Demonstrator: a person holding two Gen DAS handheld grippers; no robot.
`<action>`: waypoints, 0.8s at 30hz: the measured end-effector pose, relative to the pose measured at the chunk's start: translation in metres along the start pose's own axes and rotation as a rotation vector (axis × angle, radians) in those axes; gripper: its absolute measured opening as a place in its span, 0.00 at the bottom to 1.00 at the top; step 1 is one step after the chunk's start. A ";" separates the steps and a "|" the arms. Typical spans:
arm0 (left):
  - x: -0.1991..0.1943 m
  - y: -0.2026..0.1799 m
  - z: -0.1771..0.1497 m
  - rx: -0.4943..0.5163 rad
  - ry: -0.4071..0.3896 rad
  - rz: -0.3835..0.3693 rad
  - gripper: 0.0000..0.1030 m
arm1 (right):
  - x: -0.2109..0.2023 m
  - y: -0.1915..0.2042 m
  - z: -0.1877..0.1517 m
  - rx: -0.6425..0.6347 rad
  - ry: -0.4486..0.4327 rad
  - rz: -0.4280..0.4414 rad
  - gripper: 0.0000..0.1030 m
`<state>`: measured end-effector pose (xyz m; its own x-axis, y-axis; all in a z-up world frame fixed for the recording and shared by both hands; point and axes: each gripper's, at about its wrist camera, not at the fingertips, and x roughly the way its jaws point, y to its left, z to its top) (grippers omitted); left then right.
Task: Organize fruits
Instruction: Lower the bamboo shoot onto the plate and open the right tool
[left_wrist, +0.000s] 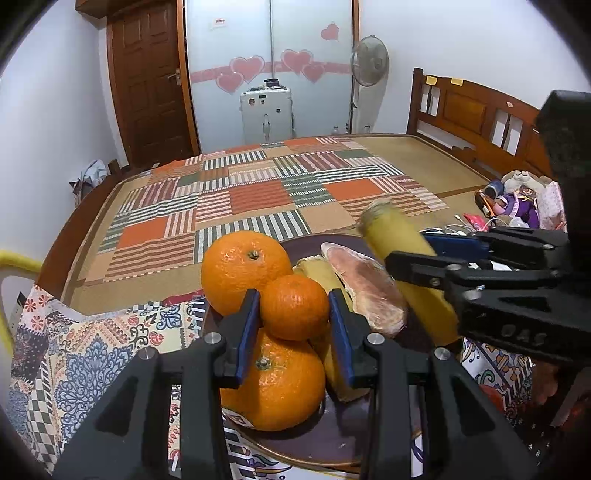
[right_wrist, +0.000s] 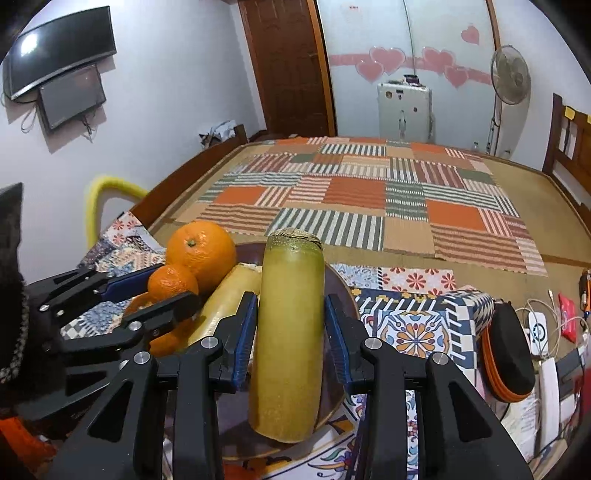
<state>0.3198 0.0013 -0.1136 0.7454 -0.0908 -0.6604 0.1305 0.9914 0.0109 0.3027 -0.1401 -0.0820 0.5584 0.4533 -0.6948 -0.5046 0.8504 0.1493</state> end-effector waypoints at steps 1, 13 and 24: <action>0.001 0.001 -0.001 -0.004 0.004 -0.006 0.36 | 0.003 0.001 -0.002 -0.008 0.007 -0.010 0.33; 0.002 0.001 -0.003 -0.015 0.012 -0.021 0.42 | 0.005 -0.002 -0.001 0.012 0.013 -0.028 0.33; -0.009 0.001 -0.007 -0.019 0.012 -0.022 0.50 | -0.008 0.000 -0.003 0.011 0.004 -0.021 0.35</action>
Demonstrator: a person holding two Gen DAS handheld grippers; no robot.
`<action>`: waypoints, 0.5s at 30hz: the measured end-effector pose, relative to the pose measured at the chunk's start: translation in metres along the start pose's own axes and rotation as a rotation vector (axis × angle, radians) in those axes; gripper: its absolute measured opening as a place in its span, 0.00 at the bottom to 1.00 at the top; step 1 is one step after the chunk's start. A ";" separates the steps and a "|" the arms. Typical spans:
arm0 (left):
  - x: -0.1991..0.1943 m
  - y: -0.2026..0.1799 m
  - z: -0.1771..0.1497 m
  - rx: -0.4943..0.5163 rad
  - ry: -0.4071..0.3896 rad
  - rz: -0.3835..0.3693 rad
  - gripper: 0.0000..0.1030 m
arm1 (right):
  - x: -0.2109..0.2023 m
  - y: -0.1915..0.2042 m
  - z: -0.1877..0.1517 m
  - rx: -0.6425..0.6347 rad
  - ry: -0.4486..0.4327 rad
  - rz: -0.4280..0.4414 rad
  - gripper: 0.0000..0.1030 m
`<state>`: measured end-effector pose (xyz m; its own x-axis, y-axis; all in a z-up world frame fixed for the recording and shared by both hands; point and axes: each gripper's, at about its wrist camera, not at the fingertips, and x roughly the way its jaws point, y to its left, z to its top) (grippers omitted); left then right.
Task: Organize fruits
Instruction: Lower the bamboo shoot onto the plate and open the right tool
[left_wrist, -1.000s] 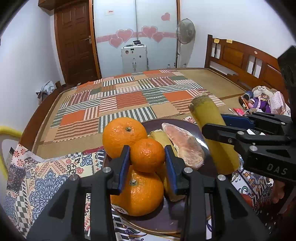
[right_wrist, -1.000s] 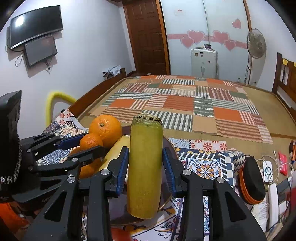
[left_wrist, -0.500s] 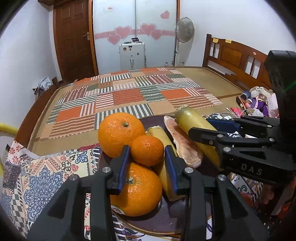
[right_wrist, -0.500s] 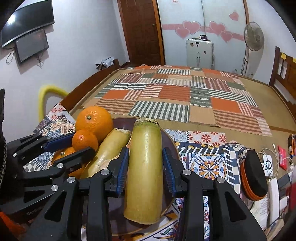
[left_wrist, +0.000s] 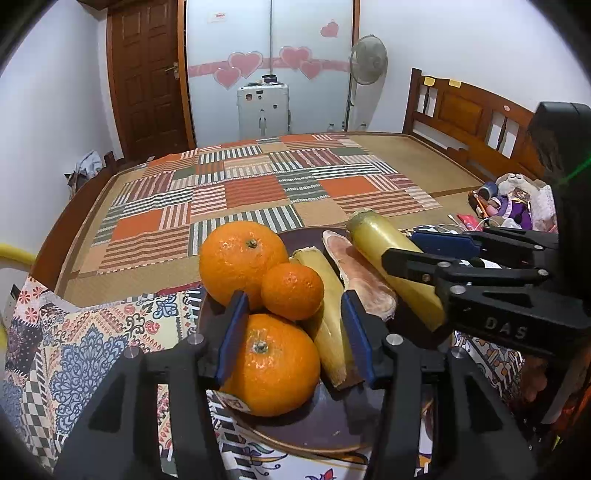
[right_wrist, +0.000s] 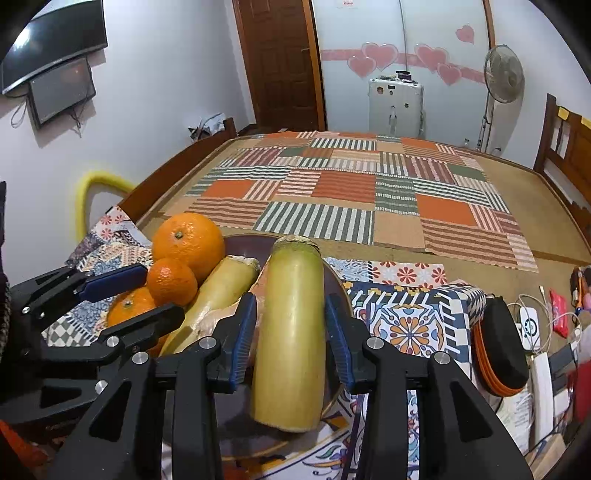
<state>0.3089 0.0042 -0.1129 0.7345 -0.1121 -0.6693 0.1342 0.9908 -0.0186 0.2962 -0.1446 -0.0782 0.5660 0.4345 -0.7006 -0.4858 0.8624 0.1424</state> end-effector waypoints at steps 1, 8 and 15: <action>-0.003 0.000 -0.001 -0.001 -0.001 0.002 0.50 | -0.002 0.000 -0.001 -0.001 -0.002 0.001 0.35; -0.019 0.002 -0.005 0.006 -0.011 0.017 0.50 | -0.006 0.005 -0.008 -0.037 0.005 -0.009 0.35; -0.050 0.004 -0.008 -0.001 -0.045 0.032 0.50 | -0.033 0.013 -0.014 -0.051 -0.040 -0.019 0.35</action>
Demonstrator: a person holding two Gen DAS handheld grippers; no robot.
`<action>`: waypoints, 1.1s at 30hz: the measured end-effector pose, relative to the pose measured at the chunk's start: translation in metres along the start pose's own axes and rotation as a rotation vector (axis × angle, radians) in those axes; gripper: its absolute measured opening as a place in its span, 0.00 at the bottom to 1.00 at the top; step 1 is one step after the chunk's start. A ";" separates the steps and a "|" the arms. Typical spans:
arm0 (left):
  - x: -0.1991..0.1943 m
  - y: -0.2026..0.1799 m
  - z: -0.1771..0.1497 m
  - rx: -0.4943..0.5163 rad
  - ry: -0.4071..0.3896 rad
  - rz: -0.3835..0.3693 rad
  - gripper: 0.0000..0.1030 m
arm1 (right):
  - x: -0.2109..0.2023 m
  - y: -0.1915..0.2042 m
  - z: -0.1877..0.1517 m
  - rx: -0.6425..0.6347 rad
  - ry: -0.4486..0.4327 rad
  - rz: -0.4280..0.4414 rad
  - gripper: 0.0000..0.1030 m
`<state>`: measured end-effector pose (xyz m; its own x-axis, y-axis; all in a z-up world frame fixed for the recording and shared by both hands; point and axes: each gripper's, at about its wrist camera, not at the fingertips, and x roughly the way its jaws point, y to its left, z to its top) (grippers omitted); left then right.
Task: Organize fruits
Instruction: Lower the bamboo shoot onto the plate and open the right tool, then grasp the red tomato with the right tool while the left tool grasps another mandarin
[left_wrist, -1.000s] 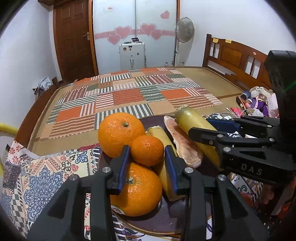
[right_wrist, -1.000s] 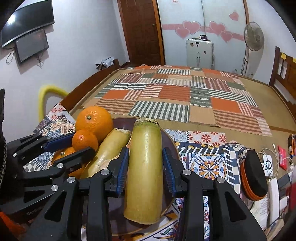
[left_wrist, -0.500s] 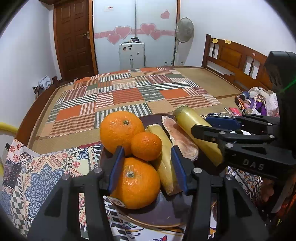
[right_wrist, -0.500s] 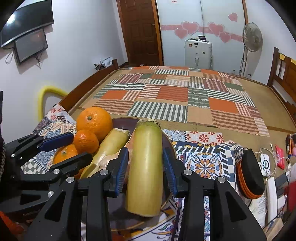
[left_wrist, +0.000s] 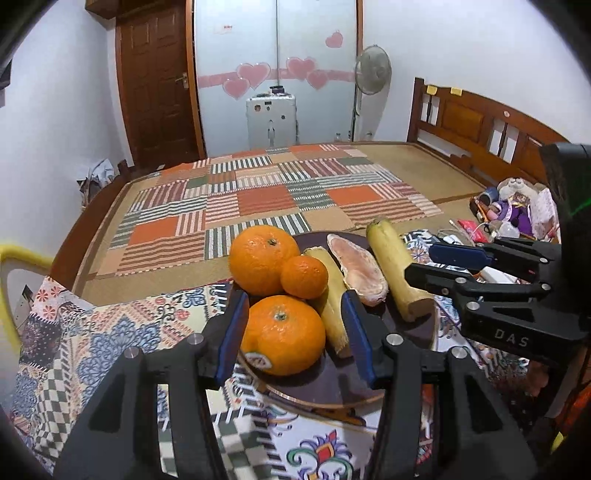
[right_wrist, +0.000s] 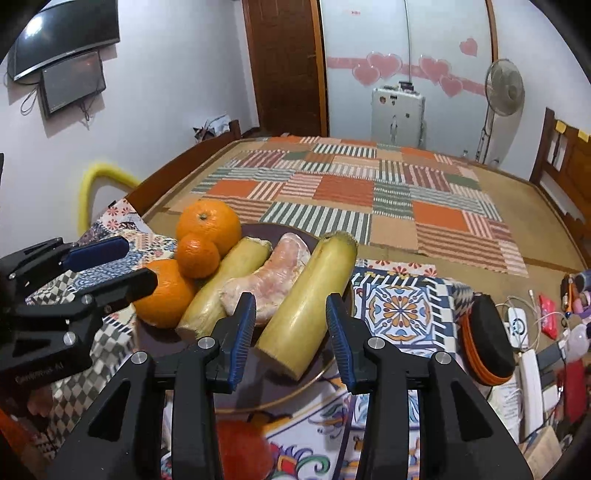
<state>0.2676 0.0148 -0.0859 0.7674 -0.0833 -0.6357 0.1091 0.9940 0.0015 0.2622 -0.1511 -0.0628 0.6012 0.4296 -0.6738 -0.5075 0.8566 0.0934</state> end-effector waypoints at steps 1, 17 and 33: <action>-0.007 0.001 0.000 -0.004 -0.009 0.002 0.50 | -0.006 0.002 0.000 -0.002 -0.008 0.003 0.35; -0.118 -0.004 -0.042 -0.021 -0.088 0.005 0.55 | -0.105 0.044 -0.045 -0.057 -0.143 -0.007 0.40; -0.097 -0.019 -0.113 -0.059 0.066 -0.061 0.55 | -0.094 0.039 -0.111 -0.015 -0.053 -0.012 0.42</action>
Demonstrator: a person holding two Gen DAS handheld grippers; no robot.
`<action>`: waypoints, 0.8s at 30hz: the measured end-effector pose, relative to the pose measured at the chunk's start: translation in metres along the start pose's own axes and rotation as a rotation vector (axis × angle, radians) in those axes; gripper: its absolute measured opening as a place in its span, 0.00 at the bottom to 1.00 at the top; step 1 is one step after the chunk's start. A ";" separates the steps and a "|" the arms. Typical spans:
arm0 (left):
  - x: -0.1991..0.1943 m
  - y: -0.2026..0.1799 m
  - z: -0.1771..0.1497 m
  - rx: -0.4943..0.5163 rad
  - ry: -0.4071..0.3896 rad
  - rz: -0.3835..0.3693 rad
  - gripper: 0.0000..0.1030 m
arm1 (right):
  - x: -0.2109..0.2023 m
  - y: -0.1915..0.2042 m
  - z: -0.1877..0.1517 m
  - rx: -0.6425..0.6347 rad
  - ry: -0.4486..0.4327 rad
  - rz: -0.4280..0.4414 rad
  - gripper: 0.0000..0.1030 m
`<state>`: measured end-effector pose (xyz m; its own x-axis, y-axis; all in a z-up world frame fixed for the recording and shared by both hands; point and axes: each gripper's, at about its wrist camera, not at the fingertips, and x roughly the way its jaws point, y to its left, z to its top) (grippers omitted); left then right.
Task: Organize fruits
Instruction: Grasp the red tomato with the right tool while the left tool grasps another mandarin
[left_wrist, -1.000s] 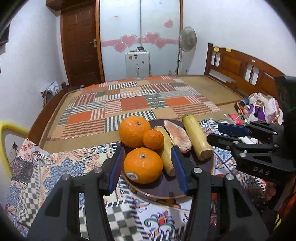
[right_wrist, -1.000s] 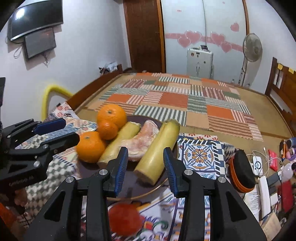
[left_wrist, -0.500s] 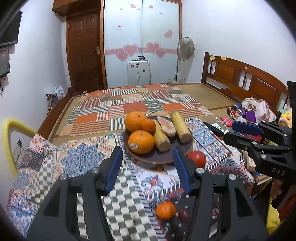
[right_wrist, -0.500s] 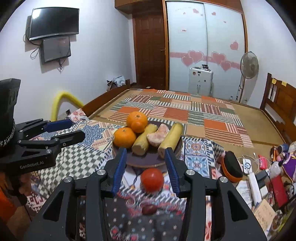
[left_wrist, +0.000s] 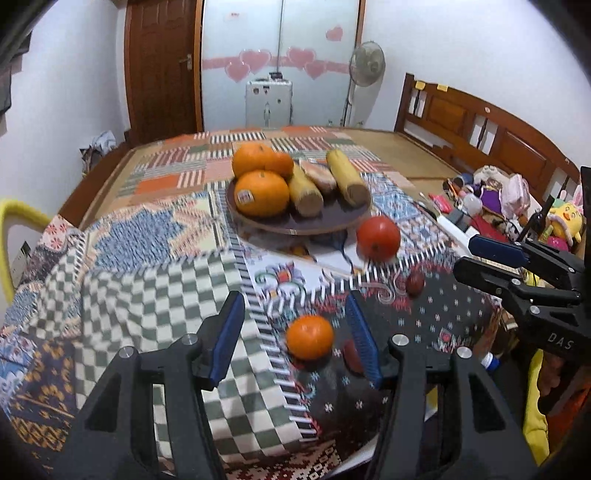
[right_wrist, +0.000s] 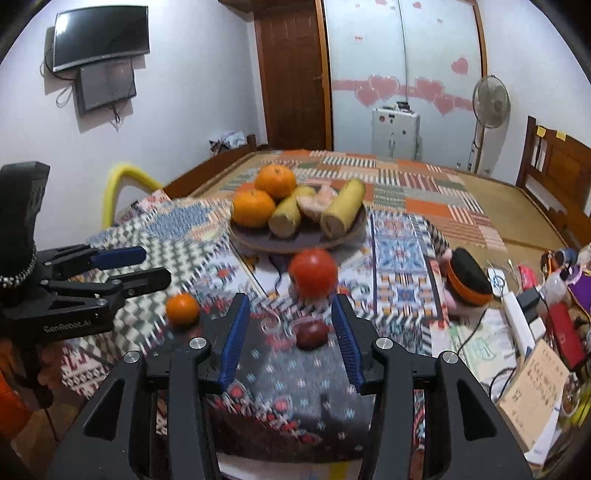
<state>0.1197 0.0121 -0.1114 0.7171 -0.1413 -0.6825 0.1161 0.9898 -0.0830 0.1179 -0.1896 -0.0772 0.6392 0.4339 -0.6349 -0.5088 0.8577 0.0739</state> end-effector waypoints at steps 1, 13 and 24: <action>0.002 0.000 -0.002 -0.003 0.009 -0.011 0.55 | 0.004 -0.001 -0.004 -0.002 0.011 -0.003 0.42; 0.030 0.003 -0.020 -0.024 0.079 -0.058 0.46 | 0.024 -0.001 -0.019 -0.018 0.062 -0.013 0.42; 0.029 0.010 -0.011 -0.045 0.060 -0.070 0.33 | 0.038 -0.010 0.002 -0.018 0.056 0.002 0.42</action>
<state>0.1342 0.0184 -0.1398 0.6657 -0.2097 -0.7161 0.1321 0.9777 -0.1635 0.1484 -0.1810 -0.1006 0.6051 0.4190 -0.6770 -0.5205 0.8516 0.0620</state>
